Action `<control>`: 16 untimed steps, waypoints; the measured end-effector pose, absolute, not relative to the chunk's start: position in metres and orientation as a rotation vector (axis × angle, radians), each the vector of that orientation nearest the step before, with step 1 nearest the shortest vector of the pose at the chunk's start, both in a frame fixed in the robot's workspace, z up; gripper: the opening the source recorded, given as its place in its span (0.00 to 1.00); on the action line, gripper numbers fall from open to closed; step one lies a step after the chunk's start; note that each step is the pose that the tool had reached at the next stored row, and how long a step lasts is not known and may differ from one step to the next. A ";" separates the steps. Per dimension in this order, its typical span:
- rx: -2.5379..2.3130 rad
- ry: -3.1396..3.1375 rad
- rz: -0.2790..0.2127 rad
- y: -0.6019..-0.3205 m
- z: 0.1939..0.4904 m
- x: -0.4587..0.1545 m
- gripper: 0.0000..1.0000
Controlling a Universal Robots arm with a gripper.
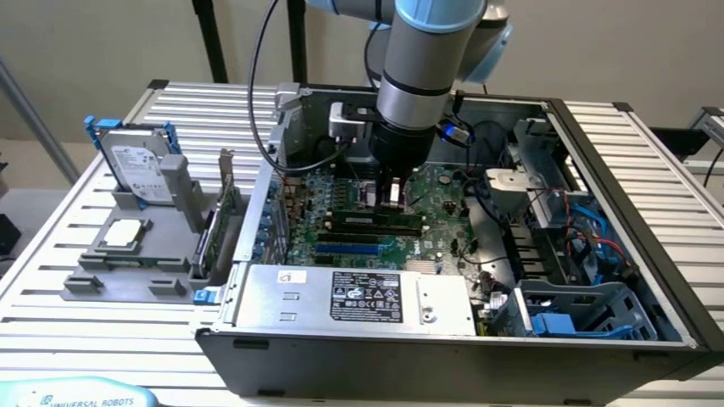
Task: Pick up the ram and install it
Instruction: 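Insert the ram into the slot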
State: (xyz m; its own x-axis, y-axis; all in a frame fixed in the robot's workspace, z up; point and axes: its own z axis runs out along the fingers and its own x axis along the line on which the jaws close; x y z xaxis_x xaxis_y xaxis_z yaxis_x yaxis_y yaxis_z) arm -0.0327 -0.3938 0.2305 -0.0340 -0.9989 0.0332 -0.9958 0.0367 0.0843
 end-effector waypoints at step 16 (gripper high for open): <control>2.133 -2.211 -0.044 -0.394 0.229 -0.034 0.14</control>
State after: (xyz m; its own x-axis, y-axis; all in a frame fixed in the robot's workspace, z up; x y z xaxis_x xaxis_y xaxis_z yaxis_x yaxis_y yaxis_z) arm -0.0338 -0.3938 0.2289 -0.0347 -0.9990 0.0298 -0.9970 0.0367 0.0685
